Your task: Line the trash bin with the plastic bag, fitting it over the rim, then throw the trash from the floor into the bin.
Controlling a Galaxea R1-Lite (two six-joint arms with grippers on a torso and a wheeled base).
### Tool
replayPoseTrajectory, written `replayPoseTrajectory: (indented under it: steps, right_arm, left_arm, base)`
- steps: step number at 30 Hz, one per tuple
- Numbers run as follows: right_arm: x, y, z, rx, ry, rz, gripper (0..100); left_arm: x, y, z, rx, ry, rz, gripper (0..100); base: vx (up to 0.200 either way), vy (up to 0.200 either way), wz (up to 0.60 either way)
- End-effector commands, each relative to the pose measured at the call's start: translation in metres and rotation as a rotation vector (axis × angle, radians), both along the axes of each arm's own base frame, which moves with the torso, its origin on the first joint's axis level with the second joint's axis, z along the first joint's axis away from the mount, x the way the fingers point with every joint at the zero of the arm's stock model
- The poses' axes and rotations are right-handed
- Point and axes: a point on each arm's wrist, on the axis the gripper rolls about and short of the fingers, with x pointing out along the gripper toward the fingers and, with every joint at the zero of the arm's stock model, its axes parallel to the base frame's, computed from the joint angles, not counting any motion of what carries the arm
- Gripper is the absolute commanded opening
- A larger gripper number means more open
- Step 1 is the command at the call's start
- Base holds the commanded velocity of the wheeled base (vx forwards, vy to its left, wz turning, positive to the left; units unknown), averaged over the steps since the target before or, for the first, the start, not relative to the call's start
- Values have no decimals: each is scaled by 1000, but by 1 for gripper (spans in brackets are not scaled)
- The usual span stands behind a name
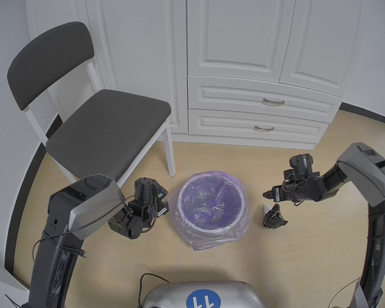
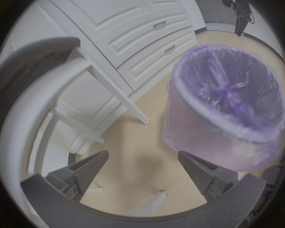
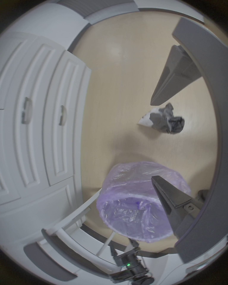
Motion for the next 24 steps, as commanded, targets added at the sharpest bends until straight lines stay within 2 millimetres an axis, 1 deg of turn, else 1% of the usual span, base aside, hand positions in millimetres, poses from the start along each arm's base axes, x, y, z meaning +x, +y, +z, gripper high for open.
replayPoseTrajectory:
  steps: [1, 2, 4, 5, 6, 7, 8, 9, 11, 12, 13, 14, 15, 16, 17, 18, 19, 20, 21, 22, 23, 24]
  right_arm:
    - [-35, -31, 52, -65, -132, -11, 100]
    - [-36, -32, 52, -66, -137, -11, 100]
    - [-45, -36, 57, -60, -167, -13, 100]
    - [-46, -36, 58, -60, -170, -15, 100]
    - [-52, -37, 61, -61, -176, -14, 100]
    - [-52, -37, 61, -61, -176, -14, 100]
    - [-58, -39, 60, -65, -163, -17, 100]
    - [-64, -45, 58, -69, -141, -30, 100]
    - [-67, -53, 52, -82, -112, -43, 100]
    - [-67, -53, 52, -82, -112, -43, 100]
    - [-66, -60, 44, -98, -80, -48, 100]
    - [-62, -70, 31, -119, -26, -52, 100]
    - [-59, -72, 26, -126, -9, -51, 100]
    - [-51, -74, 15, -128, 25, -51, 100]
    - [-45, -75, 5, -123, 52, -47, 100]
    - [-43, -75, 2, -122, 60, -45, 100]
    - [-31, -75, -14, -109, 94, -35, 100]
    - [-23, -75, -25, -100, 122, -27, 100]
    - [-23, -75, -25, -100, 122, -27, 100]
    - [-7, -72, -44, -76, 160, -24, 100]
    - [-3, -71, -48, -68, 167, -27, 100]
    - [11, -68, -59, -35, 192, -48, 100]
  left_arm:
    - [-32, -1, 70, 2, -88, -24, 100]
    - [-33, -1, 72, -2, -92, -26, 100]
    - [-50, -5, 90, -37, -115, -47, 100]
    - [-52, -6, 93, -43, -117, -50, 100]
    - [-66, -12, 103, -81, -116, -73, 100]
    - [-66, -12, 103, -81, -116, -73, 100]
    - [-83, -19, 112, -138, -105, -105, 100]
    - [-101, -26, 121, -213, -91, -143, 100]
    - [-120, -28, 132, -288, -77, -182, 100]
    - [-120, -28, 132, -288, -77, -182, 100]
    - [-131, -26, 138, -332, -75, -198, 100]
    - [-142, -22, 143, -385, -78, -204, 100]
    - [-146, -20, 144, -402, -78, -205, 100]
    - [-156, -18, 148, -446, -89, -210, 100]
    - [-164, -15, 150, -480, -97, -211, 100]
    - [-165, -14, 151, -490, -100, -211, 100]
    - [-175, -9, 154, -538, -120, -212, 100]
    - [-181, -6, 156, -563, -132, -215, 100]
    - [-181, -6, 156, -563, -132, -215, 100]
    - [-188, -2, 161, -606, -159, -219, 100]
    - [-189, -1, 161, -615, -164, -219, 100]
    - [-193, 0, 163, -647, -179, -221, 100]
  base:
    - [0, 0, 0]
    - [0, 0, 0]
    - [0, 0, 0]
    - [0, 0, 0]
    - [0, 0, 0]
    - [0, 0, 0]
    - [0, 0, 0]
    - [0, 0, 0]
    - [0, 0, 0]
    - [0, 0, 0]
    - [0, 0, 0]
    - [0, 0, 0]
    - [0, 0, 0]
    - [0, 0, 0]
    - [0, 0, 0]
    - [0, 0, 0]
    - [0, 0, 0]
    - [0, 0, 0]
    - [0, 0, 0]
    - [0, 0, 0]
    - [0, 0, 0]
    - [0, 0, 0]
